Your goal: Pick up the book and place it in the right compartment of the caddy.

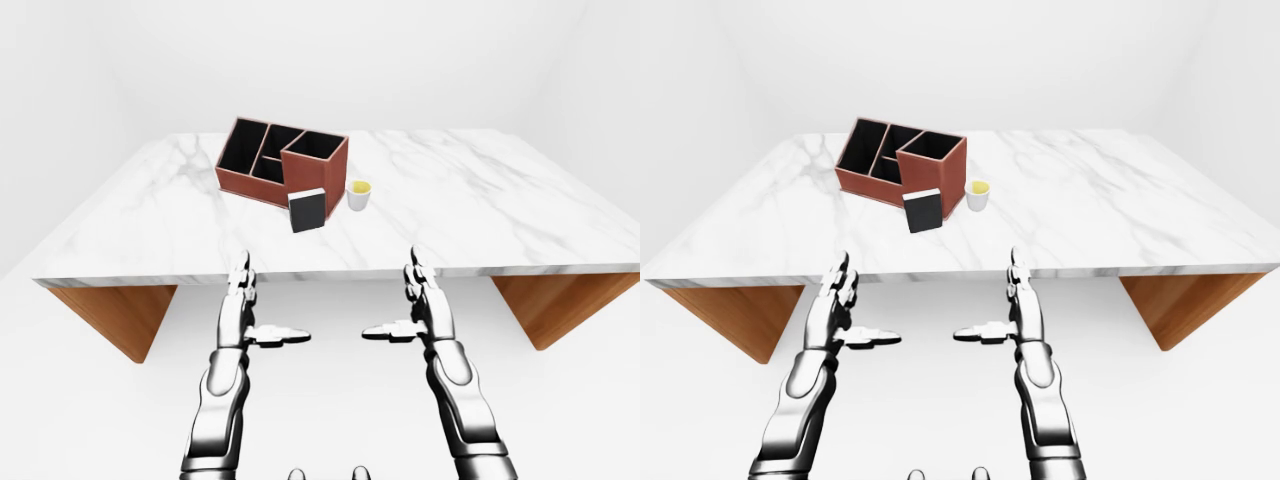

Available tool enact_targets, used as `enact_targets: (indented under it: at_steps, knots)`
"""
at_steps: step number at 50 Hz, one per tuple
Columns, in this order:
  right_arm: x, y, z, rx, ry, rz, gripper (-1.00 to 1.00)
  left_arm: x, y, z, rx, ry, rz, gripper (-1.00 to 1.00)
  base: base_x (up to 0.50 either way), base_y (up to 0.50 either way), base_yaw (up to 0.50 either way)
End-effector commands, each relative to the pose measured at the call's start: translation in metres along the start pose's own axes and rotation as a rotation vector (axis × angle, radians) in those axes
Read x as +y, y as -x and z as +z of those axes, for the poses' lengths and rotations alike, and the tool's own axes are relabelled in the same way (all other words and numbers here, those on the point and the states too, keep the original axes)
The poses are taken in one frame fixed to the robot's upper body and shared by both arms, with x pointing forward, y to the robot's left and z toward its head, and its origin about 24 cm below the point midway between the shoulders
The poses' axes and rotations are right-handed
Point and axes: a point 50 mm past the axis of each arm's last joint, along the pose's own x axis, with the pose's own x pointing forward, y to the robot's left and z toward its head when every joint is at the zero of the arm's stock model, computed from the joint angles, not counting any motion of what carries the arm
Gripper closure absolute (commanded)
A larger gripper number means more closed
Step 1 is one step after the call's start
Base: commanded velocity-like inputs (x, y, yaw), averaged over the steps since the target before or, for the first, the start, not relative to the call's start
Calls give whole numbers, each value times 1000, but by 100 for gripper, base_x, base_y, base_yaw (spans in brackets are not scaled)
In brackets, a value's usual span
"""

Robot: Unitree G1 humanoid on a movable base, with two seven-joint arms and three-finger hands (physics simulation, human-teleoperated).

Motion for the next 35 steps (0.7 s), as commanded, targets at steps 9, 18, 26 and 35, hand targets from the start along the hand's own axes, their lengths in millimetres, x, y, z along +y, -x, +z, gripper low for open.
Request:
enact_targets:
  at_steps: [9,18,26,35]
  knots:
    - [-4,7,4,-13,41,60,-100,2,10,8,-21,-4,-27,-100,0,0,0]
    - [1,10,8,-33,104,124,-100,2,10,9,-27,-11,-25,-100,0,0,0]
    - [5,11,7,-35,105,140,-100,2,13,10,-28,-15,-25,-100,0,44,0]
    - [6,15,12,-31,104,166,-100,2,16,10,-29,-13,-25,-100,0,50,0]
